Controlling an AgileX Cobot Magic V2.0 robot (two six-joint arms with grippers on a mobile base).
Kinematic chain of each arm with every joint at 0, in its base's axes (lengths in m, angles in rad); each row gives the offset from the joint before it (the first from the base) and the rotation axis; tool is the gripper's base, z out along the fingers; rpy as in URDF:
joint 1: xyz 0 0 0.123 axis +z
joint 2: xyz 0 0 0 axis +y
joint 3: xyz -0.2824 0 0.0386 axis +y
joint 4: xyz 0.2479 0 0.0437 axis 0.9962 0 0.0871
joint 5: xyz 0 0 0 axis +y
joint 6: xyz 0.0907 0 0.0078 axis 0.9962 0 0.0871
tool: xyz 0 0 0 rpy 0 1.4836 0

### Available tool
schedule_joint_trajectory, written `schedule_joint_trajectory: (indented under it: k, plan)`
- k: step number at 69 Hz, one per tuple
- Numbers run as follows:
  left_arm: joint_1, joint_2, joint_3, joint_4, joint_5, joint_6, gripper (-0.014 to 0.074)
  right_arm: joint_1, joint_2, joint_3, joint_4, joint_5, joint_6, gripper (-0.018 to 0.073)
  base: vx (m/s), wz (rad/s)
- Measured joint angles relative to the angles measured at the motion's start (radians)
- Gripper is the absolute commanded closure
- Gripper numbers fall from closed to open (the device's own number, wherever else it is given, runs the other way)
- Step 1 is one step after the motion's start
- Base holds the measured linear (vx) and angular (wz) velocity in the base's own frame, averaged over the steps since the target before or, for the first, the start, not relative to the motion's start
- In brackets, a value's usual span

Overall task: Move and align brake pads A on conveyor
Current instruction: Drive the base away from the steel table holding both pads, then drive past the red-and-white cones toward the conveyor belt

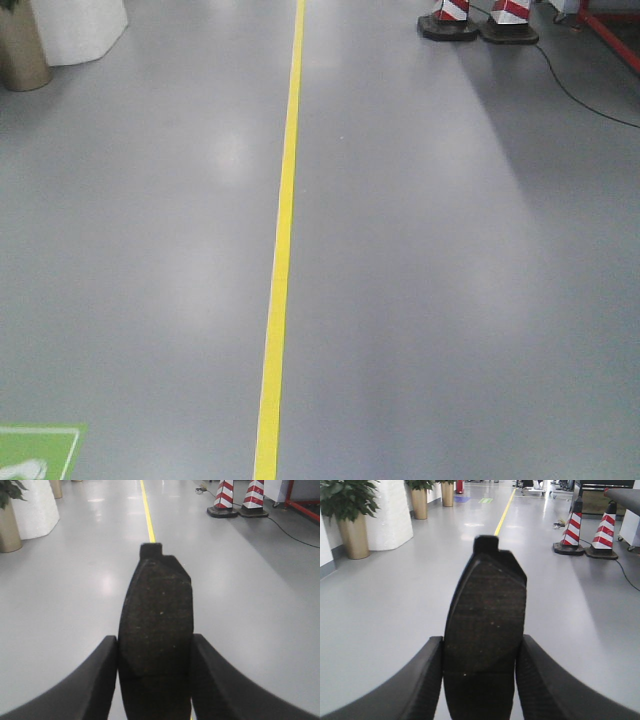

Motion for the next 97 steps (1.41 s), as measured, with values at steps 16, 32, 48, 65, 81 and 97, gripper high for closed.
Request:
schedule_joint_trajectory:
  k: [16, 32, 48, 65, 81, 97]
  plan:
    - [0.0, 0.0, 0.0, 0.0, 0.0, 0.0, 0.0602, 0.0, 0.0, 0.0, 0.0, 0.0, 0.0, 0.0561, 0.62, -0.15]
    - [0.0, 0.0, 0.0, 0.0, 0.0, 0.0, 0.0602, 0.0, 0.0, 0.0, 0.0, 0.0, 0.0, 0.0561, 0.68, -0.1]
    - [0.0, 0.0, 0.0, 0.0, 0.0, 0.0, 0.0602, 0.0, 0.0, 0.0, 0.0, 0.001, 0.0, 0.0561, 0.73, 0.01]
    - [0.0, 0.0, 0.0, 0.0, 0.0, 0.0, 0.0602, 0.0, 0.0, 0.0, 0.0, 0.001, 0.0, 0.0561, 0.73, 0.1]
    - [0.0, 0.0, 0.0, 0.0, 0.0, 0.0, 0.0602, 0.0, 0.0, 0.0, 0.0, 0.001, 0.0, 0.0561, 0.74, 0.01]
    - [0.0, -0.001, 0.0, 0.0, 0.0, 0.0, 0.0602, 0.0, 0.0, 0.0, 0.0, 0.001, 0.0, 0.0561, 0.77, -0.09]
